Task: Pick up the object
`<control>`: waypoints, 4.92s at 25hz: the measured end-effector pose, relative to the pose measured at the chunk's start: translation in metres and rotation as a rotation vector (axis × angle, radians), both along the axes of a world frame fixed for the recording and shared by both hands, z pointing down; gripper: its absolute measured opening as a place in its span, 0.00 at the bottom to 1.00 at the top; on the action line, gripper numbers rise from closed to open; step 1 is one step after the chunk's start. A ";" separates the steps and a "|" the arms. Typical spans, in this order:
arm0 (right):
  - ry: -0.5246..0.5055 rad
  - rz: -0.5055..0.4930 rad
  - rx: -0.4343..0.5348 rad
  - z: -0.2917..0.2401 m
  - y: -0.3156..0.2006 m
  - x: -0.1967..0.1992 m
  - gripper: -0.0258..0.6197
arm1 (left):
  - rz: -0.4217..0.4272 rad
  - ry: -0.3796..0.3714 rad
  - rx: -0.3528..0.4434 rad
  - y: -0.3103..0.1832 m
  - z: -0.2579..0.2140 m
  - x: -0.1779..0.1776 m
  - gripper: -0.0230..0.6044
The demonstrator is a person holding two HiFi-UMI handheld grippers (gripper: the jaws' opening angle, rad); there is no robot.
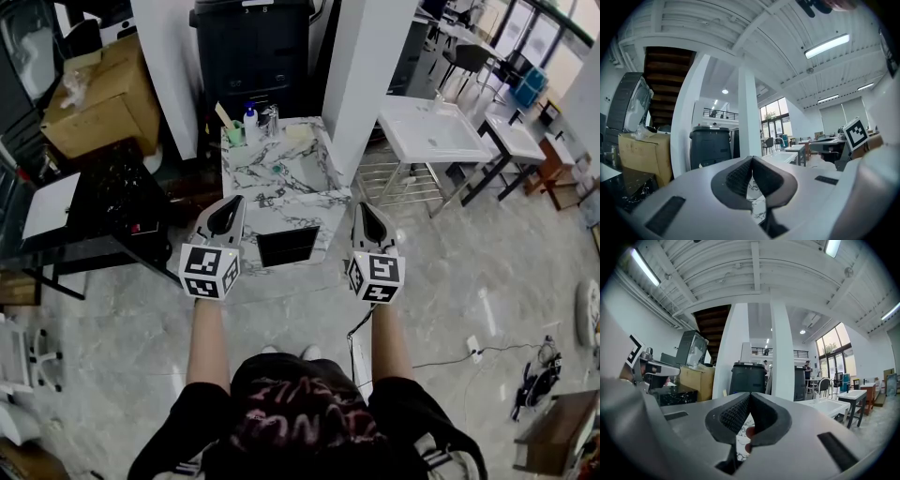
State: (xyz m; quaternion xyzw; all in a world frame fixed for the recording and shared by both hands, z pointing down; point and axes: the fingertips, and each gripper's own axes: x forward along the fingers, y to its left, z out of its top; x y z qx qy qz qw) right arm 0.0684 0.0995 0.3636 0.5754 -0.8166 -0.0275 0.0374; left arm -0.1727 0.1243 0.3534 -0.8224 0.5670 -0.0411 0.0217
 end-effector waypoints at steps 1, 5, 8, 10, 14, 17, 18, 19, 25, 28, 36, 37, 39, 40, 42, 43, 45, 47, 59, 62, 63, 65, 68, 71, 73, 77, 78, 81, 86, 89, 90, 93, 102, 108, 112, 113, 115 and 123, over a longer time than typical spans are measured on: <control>0.003 0.000 0.002 0.000 0.000 -0.002 0.06 | 0.002 0.000 0.000 0.000 0.000 -0.001 0.06; 0.003 0.016 0.008 0.000 0.001 -0.005 0.06 | 0.012 0.004 0.003 -0.001 0.000 -0.005 0.06; -0.004 0.028 0.010 0.002 0.002 -0.007 0.06 | 0.018 0.011 0.004 -0.002 0.001 -0.009 0.06; -0.002 0.034 0.007 0.005 0.004 -0.008 0.06 | 0.025 0.012 0.000 -0.001 0.005 -0.011 0.06; 0.003 0.044 0.008 0.007 0.004 -0.013 0.06 | 0.038 0.015 -0.006 -0.004 0.009 -0.015 0.06; 0.003 0.047 0.006 0.008 0.000 -0.012 0.06 | 0.045 0.016 -0.006 -0.007 0.010 -0.014 0.06; 0.003 0.048 0.004 0.008 -0.001 -0.012 0.06 | 0.046 0.017 -0.007 -0.009 0.010 -0.014 0.06; 0.005 0.046 0.001 0.009 -0.004 -0.012 0.06 | 0.047 0.022 -0.007 -0.011 0.011 -0.014 0.06; 0.004 0.035 -0.005 0.017 -0.031 -0.011 0.06 | 0.040 0.035 -0.014 -0.037 0.017 -0.013 0.06; -0.003 0.026 -0.007 0.020 -0.056 -0.011 0.06 | 0.032 0.025 -0.022 -0.059 0.020 -0.012 0.06; -0.008 -0.006 -0.022 0.029 -0.137 -0.006 0.06 | 0.022 0.007 -0.061 -0.134 0.035 0.003 0.06; -0.009 -0.009 -0.025 0.031 -0.148 -0.003 0.06 | 0.020 0.005 -0.066 -0.144 0.037 0.006 0.06; -0.015 -0.014 -0.030 0.035 -0.171 0.003 0.06 | 0.016 -0.001 -0.075 -0.165 0.041 0.012 0.06; -0.019 -0.016 -0.031 0.036 -0.183 0.007 0.06 | 0.013 -0.006 -0.078 -0.176 0.042 0.015 0.06; -0.030 -0.023 -0.031 0.039 -0.207 0.013 0.06 | 0.005 -0.018 -0.080 -0.198 0.042 0.021 0.06; -0.035 -0.028 -0.031 0.039 -0.219 0.016 0.06 | 0.001 -0.024 -0.083 -0.208 0.042 0.025 0.06; -0.043 -0.039 -0.032 0.038 -0.241 0.024 0.06 | -0.012 -0.031 -0.090 -0.227 0.042 0.032 0.06; -0.047 -0.056 -0.034 0.036 -0.261 0.030 0.06 | -0.028 -0.026 -0.093 -0.246 0.039 0.039 0.06; -0.034 -0.117 -0.050 0.034 -0.338 0.053 0.06 | -0.061 -0.026 -0.114 -0.313 0.039 0.073 0.06; -0.036 -0.124 -0.054 0.037 -0.349 0.049 0.06 | -0.070 -0.015 -0.119 -0.324 0.042 0.068 0.06; -0.036 -0.123 -0.055 0.037 -0.352 0.048 0.06 | -0.069 -0.012 -0.119 -0.328 0.042 0.067 0.06; -0.039 -0.121 -0.058 0.039 -0.357 0.047 0.06 | -0.065 -0.012 -0.123 -0.333 0.044 0.067 0.06; -0.034 -0.120 -0.064 0.042 -0.364 0.043 0.06 | -0.057 -0.008 -0.128 -0.343 0.047 0.067 0.06; -0.028 -0.117 -0.061 0.043 -0.374 0.038 0.06 | -0.045 -0.007 -0.128 -0.354 0.050 0.065 0.06; -0.024 -0.110 -0.063 0.045 -0.382 0.034 0.06 | -0.037 -0.005 -0.134 -0.362 0.054 0.063 0.06; -0.015 -0.102 -0.067 0.048 -0.401 0.023 0.06 | -0.028 0.008 -0.143 -0.381 0.062 0.054 0.06; -0.014 -0.100 -0.069 0.049 -0.405 0.021 0.06 | -0.025 0.009 -0.143 -0.386 0.063 0.052 0.06; -0.013 -0.093 -0.070 0.051 -0.421 0.016 0.06 | -0.022 0.014 -0.138 -0.403 0.062 0.045 0.06; -0.013 -0.084 -0.074 0.053 -0.442 0.009 0.06 | -0.015 0.015 -0.133 -0.428 0.061 0.037 0.06; -0.007 -0.084 -0.081 0.056 -0.452 0.005 0.06 | -0.009 0.018 -0.137 -0.440 0.064 0.037 0.06; -0.005 -0.084 -0.083 0.058 -0.455 0.005 0.06 | -0.006 0.018 -0.138 -0.444 0.066 0.038 0.06; -0.002 -0.077 -0.089 0.061 -0.464 0.006 0.06 | 0.008 0.018 -0.146 -0.456 0.070 0.043 0.06; 0.002 -0.062 -0.103 0.069 -0.479 0.010 0.06 | 0.057 0.019 -0.214 -0.483 0.099 0.062 0.06; 0.008 -0.053 -0.117 0.077 -0.486 0.015 0.06 | 0.104 -0.078 -0.295 -0.499 0.138 0.079 0.06; 0.010 -0.046 -0.128 0.080 -0.493 0.020 0.06 | 0.147 -0.123 -0.357 -0.511 0.166 0.092 0.21; 0.012 -0.044 -0.130 0.082 -0.494 0.020 0.06 | 0.160 -0.139 -0.369 -0.514 0.173 0.096 0.21; 0.014 -0.040 -0.137 0.085 -0.496 0.022 0.06 | 0.185 -0.185 -0.399 -0.520 0.189 0.100 0.21; 0.033 -0.025 -0.171 0.106 -0.509 0.025 0.06 | 0.251 -0.310 -0.512 -0.543 0.253 0.108 0.30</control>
